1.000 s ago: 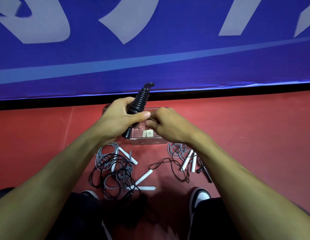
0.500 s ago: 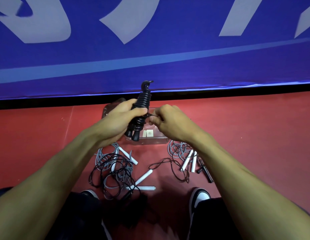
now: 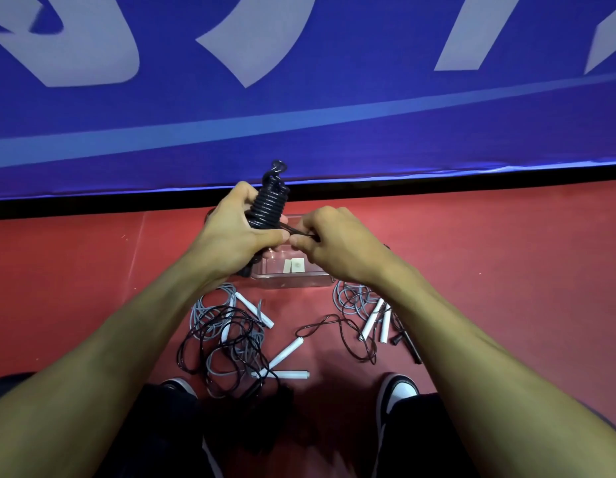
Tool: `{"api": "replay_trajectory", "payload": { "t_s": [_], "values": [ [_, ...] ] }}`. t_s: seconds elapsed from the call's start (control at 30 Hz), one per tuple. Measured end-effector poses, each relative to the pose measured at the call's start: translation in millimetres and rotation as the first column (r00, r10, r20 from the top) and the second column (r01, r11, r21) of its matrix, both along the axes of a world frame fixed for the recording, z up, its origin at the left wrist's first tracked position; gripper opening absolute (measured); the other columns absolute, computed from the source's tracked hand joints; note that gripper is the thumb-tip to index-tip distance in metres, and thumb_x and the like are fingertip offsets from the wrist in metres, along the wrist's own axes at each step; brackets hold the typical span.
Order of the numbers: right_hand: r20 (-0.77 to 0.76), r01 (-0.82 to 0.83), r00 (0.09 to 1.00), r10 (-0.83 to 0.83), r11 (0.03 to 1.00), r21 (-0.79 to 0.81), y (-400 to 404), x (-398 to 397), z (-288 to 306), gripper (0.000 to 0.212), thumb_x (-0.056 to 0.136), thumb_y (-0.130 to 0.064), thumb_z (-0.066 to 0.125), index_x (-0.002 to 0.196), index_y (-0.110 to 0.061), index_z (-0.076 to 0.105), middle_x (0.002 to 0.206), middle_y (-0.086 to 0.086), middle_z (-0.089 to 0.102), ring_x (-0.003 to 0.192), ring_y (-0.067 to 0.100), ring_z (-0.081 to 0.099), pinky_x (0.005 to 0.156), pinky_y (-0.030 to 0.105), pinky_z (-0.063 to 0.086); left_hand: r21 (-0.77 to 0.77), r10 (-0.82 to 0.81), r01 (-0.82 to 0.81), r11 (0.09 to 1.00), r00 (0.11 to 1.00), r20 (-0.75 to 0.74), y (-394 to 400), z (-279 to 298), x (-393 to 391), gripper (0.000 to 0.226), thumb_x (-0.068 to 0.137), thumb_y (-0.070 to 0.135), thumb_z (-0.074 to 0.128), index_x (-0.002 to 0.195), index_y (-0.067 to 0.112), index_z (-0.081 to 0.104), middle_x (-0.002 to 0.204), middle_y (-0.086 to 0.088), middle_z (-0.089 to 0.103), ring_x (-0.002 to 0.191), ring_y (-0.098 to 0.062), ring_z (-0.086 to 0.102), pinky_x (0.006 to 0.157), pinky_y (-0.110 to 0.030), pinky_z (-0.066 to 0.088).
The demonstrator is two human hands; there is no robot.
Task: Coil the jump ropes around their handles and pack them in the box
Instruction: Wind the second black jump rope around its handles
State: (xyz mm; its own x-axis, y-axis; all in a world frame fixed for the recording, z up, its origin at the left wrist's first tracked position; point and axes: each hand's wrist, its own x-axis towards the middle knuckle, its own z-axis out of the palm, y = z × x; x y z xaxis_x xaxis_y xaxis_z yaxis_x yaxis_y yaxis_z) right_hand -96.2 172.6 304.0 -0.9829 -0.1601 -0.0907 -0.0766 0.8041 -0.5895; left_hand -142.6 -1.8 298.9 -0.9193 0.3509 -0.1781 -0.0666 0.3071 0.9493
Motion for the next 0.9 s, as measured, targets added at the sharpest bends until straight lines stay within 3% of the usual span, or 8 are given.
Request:
{"api": "replay_trajectory", "payload": {
  "t_s": [0.13,0.27,0.4,0.5,0.6,0.7,0.8,0.9],
  "values": [
    [-0.028,0.009,1.000,-0.011,0.998,-0.058,-2,-1,-3,0.040,0.098,-0.026,0.062,0.065,-0.007,0.051,0.068,0.015,0.063,0.067,0.031,0.055,0.061,0.038,0.041,-0.044,-0.054,0.051,0.998,0.996,-0.077,0,1,0,0.036,0.082,0.019,0.083,0.104,0.024,0.055,0.084,0.001,0.067,0.062,-0.011,0.061,0.063,-0.031,0.051],
    [-0.007,0.049,0.999,-0.049,0.998,-0.027,2,-2,-6,0.038,0.097,-0.023,0.061,0.064,-0.011,0.048,0.069,0.013,0.066,0.068,0.032,0.058,0.060,0.038,0.043,0.115,-0.090,0.070,0.991,0.980,0.176,5,6,3,0.029,0.082,0.030,0.063,0.110,0.021,0.061,0.085,-0.001,0.063,0.074,-0.015,0.059,0.074,-0.042,0.045],
    [0.002,0.040,0.999,-0.039,0.999,-0.011,1,-1,-7,0.033,0.098,-0.022,0.059,0.067,-0.015,0.051,0.069,0.009,0.065,0.066,0.029,0.058,0.058,0.036,0.042,0.001,-0.156,0.156,0.988,0.987,0.046,1,8,2,0.020,0.097,0.015,0.063,0.118,0.017,0.062,0.092,-0.011,0.065,0.079,-0.018,0.060,0.079,-0.046,0.050],
    [-0.016,0.085,0.996,-0.085,0.996,0.007,2,-1,-5,0.028,0.096,-0.022,0.059,0.069,-0.018,0.053,0.065,0.000,0.058,0.068,0.027,0.055,0.058,0.036,0.039,-0.026,-0.144,0.144,0.989,0.990,0.000,-2,9,0,0.043,0.080,0.019,0.080,0.120,0.016,0.065,0.101,-0.020,0.071,0.081,-0.022,0.064,0.084,-0.047,0.056],
    [-0.010,0.113,0.994,-0.113,0.993,0.046,2,-1,-6,0.024,0.093,-0.023,0.059,0.070,-0.018,0.058,0.070,0.004,0.061,0.073,0.033,0.058,0.061,0.038,0.047,-0.118,-0.130,0.123,0.985,0.990,-0.061,-1,9,3,0.054,0.061,0.041,0.088,0.108,0.024,0.068,0.085,-0.006,0.073,0.071,-0.018,0.067,0.079,-0.052,0.059],
    [0.040,0.080,0.996,-0.082,0.996,0.046,1,1,-7,0.028,0.093,-0.023,0.057,0.066,-0.016,0.056,0.069,0.010,0.063,0.072,0.038,0.059,0.063,0.041,0.051,-0.291,-0.161,0.122,0.949,0.980,-0.116,0,7,4,0.066,0.049,0.063,0.084,0.098,0.024,0.065,0.089,-0.006,0.072,0.073,-0.020,0.070,0.078,-0.050,0.059],
    [0.032,0.083,0.996,-0.083,0.996,-0.008,0,1,-2,0.038,0.100,-0.028,0.052,0.068,-0.010,0.060,0.065,0.006,0.065,0.067,0.030,0.060,0.061,0.037,0.046,-0.266,-0.138,0.100,0.959,0.982,-0.127,-2,4,0,0.065,0.048,0.061,0.086,0.094,0.023,0.062,0.089,-0.013,0.070,0.072,-0.025,0.069,0.075,-0.055,0.058],
    [0.018,0.097,0.995,-0.096,0.994,-0.046,1,0,3,0.046,0.103,-0.021,0.047,0.058,-0.017,0.054,0.060,-0.001,0.062,0.064,0.021,0.058,0.061,0.035,0.038,-0.168,-0.113,0.097,0.981,0.989,-0.093,0,4,-1,0.055,0.058,0.044,0.094,0.096,0.023,0.061,0.082,-0.005,0.070,0.066,-0.013,0.061,0.075,-0.049,0.057]
  ]
}}
